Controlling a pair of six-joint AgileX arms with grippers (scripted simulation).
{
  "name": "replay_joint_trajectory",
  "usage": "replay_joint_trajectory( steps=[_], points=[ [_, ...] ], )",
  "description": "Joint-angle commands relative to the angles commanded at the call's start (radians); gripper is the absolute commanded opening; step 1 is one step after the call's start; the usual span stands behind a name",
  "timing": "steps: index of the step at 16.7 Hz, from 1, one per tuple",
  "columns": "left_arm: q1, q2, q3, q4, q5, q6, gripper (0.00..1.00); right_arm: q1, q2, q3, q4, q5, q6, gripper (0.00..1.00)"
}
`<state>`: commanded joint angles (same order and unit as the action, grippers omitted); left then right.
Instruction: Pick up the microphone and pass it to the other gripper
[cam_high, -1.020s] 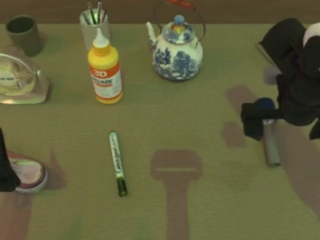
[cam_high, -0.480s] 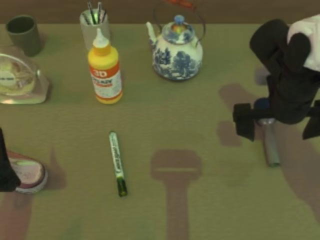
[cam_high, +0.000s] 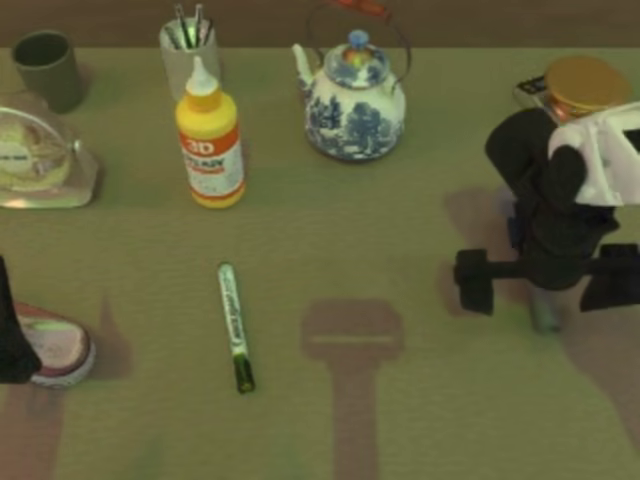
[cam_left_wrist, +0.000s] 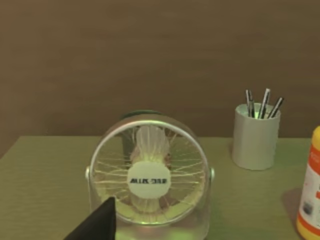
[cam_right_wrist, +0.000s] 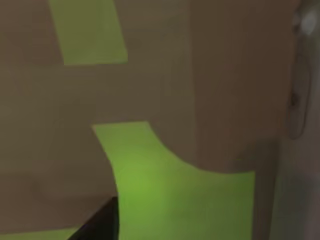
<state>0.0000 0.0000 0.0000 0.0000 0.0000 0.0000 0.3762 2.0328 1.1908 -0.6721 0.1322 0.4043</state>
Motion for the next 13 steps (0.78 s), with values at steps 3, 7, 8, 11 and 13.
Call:
replay_joint_trajectory(
  steps=[3,7,8,11,13],
  points=[
    [0.000,0.000,0.000,0.000,0.000,0.000,1.00,-0.006,0.035,-0.028,0.055,0.000,-0.005,1.00],
    [0.000,0.000,0.000,0.000,0.000,0.000,1.00,-0.006,0.035,-0.028,0.055,0.000,-0.005,0.92],
    [0.000,0.000,0.000,0.000,0.000,0.000,1.00,-0.006,0.035,-0.028,0.055,0.000,-0.005,0.85],
    [0.000,0.000,0.000,0.000,0.000,0.000,1.00,-0.006,0.035,-0.028,0.055,0.000,-0.005,0.62],
    [0.000,0.000,0.000,0.000,0.000,0.000,1.00,-0.006,0.035,-0.028,0.055,0.000,-0.005,0.47]
  ],
)
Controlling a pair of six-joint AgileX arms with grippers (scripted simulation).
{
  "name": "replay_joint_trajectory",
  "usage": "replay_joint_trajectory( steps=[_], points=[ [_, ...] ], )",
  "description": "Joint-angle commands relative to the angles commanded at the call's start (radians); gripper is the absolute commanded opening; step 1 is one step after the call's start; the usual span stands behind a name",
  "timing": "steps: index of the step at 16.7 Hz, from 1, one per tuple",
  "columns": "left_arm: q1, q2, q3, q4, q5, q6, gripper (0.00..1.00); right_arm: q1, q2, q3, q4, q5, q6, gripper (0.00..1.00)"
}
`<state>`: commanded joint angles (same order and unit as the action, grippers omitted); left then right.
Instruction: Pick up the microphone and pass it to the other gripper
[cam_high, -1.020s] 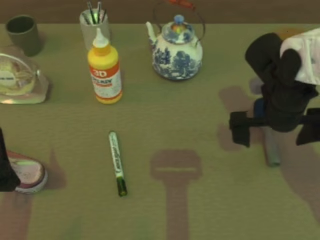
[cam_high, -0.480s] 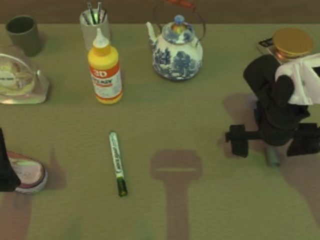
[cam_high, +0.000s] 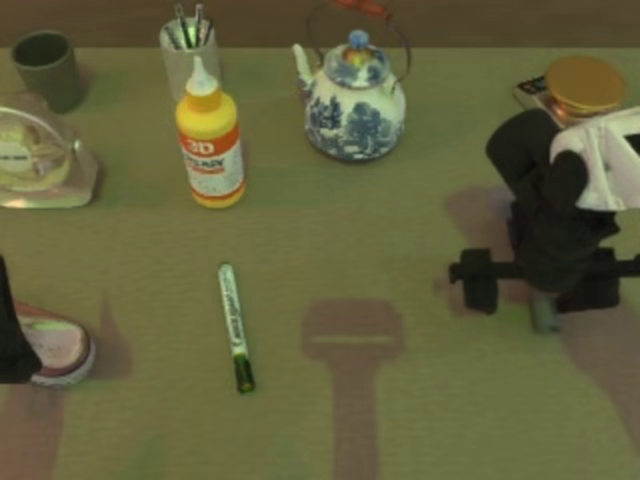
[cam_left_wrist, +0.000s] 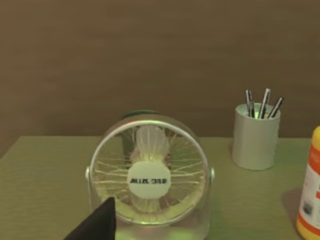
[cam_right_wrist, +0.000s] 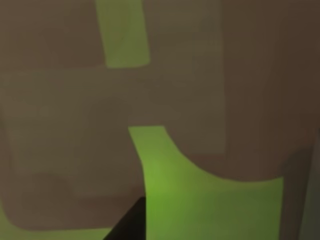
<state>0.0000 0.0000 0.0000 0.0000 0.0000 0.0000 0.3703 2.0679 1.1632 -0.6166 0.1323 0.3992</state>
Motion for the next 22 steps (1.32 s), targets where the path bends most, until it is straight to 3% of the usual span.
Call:
replay_joint_trajectory(
  steps=[6,14,15,18,22],
  points=[
    [0.000,0.000,0.000,0.000,0.000,0.000,1.00,0.000,0.000,0.000,0.000,0.000,0.000,0.02],
    [0.000,0.000,0.000,0.000,0.000,0.000,1.00,0.000,0.000,0.000,0.000,0.000,0.000,0.00],
    [0.000,0.000,0.000,0.000,0.000,0.000,1.00,0.013,-0.044,0.023,-0.012,-0.050,0.031,0.00],
    [0.000,0.000,0.000,0.000,0.000,0.000,1.00,0.015,-0.049,0.018,0.020,-0.060,0.021,0.00],
    [0.000,0.000,0.000,0.000,0.000,0.000,1.00,0.018,-0.082,-0.019,0.202,-0.120,-0.029,0.00]
  ],
)
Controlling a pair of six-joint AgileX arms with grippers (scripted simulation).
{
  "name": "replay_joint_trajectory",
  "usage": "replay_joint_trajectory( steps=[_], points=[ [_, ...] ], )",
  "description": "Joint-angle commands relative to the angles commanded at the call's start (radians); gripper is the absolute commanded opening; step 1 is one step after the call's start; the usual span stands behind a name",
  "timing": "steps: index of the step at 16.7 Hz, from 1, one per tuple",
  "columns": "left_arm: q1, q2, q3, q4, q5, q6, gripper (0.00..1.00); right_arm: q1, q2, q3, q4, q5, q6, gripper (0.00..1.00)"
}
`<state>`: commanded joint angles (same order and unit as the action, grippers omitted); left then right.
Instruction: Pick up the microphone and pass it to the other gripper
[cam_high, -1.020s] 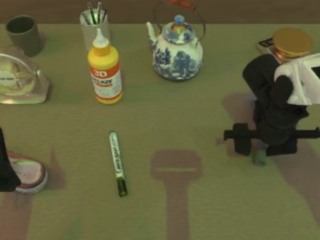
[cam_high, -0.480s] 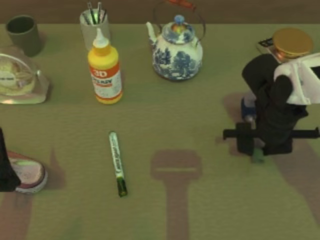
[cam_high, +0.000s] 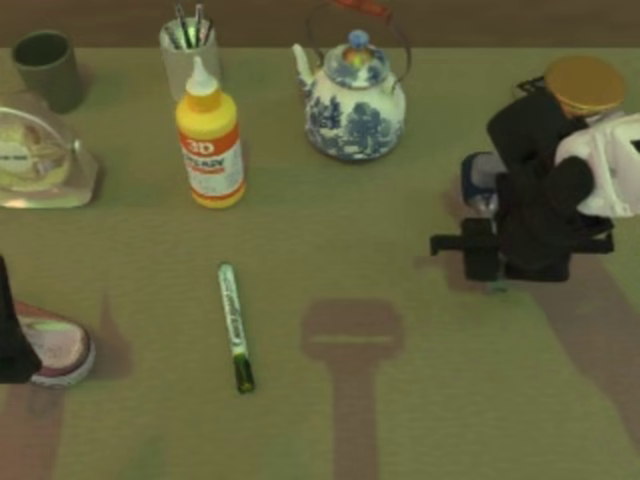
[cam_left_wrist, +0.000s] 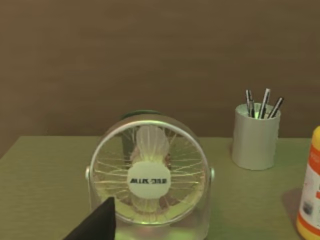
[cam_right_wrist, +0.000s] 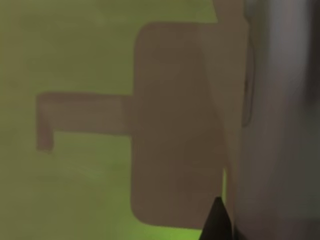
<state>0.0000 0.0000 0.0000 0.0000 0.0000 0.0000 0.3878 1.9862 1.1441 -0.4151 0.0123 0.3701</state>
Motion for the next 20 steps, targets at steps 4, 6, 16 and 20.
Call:
replay_joint_trajectory(
  steps=[4,6,16,20],
  points=[
    [0.000,0.000,0.000,0.000,0.000,0.000,1.00,0.000,-0.055,-0.080,0.302,-0.095,-0.079,0.00],
    [0.000,0.000,0.000,0.000,0.000,0.000,1.00,0.000,-0.089,-0.132,0.487,-0.150,-0.126,0.00],
    [0.000,0.000,0.000,0.000,0.000,0.000,1.00,-0.007,-0.311,-0.345,1.240,-0.382,-0.335,0.00],
    [0.000,0.000,0.000,0.000,0.000,0.000,1.00,-0.008,-0.336,-0.358,1.286,-0.400,-0.353,0.00]
  ],
)
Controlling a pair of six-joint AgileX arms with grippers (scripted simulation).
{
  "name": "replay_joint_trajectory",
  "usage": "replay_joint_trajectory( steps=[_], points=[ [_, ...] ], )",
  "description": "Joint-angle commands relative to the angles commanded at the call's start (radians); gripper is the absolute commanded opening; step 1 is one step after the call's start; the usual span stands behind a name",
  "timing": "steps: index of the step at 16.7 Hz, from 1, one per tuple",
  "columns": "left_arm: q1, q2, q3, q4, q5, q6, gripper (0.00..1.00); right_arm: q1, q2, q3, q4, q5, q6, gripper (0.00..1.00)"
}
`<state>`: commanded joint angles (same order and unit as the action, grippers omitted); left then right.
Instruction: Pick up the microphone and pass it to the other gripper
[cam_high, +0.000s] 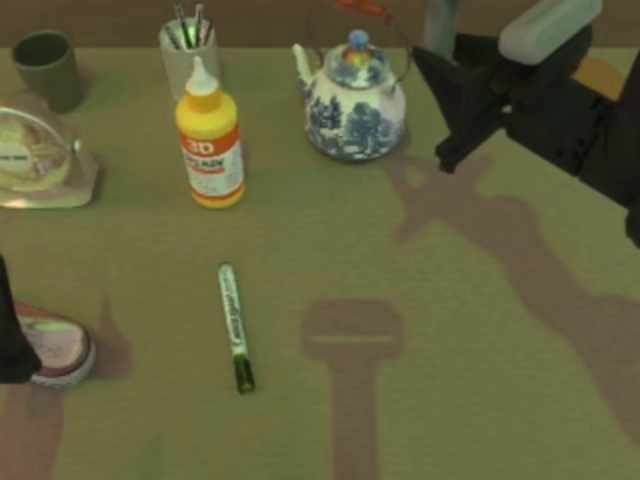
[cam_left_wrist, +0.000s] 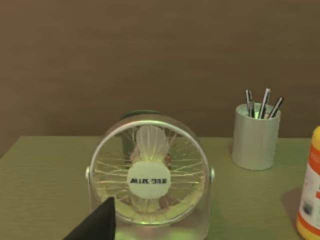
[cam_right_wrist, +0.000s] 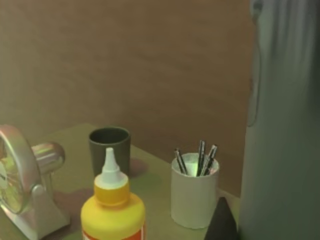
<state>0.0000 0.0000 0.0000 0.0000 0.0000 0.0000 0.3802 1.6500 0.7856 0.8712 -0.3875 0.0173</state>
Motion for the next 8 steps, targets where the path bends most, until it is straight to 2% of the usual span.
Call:
replay_joint_trajectory(
  steps=[4,6,8],
  points=[
    [0.000,0.000,0.000,0.000,0.000,0.000,1.00,0.006,0.003,0.004,-0.002,0.004,0.003,0.00],
    [0.000,0.000,0.000,0.000,0.000,0.000,1.00,0.039,-0.003,-0.002,0.002,0.039,0.004,0.00],
    [0.000,0.000,0.000,0.000,0.000,0.000,1.00,0.100,-0.013,-0.014,0.006,0.099,0.005,0.00]
  ],
)
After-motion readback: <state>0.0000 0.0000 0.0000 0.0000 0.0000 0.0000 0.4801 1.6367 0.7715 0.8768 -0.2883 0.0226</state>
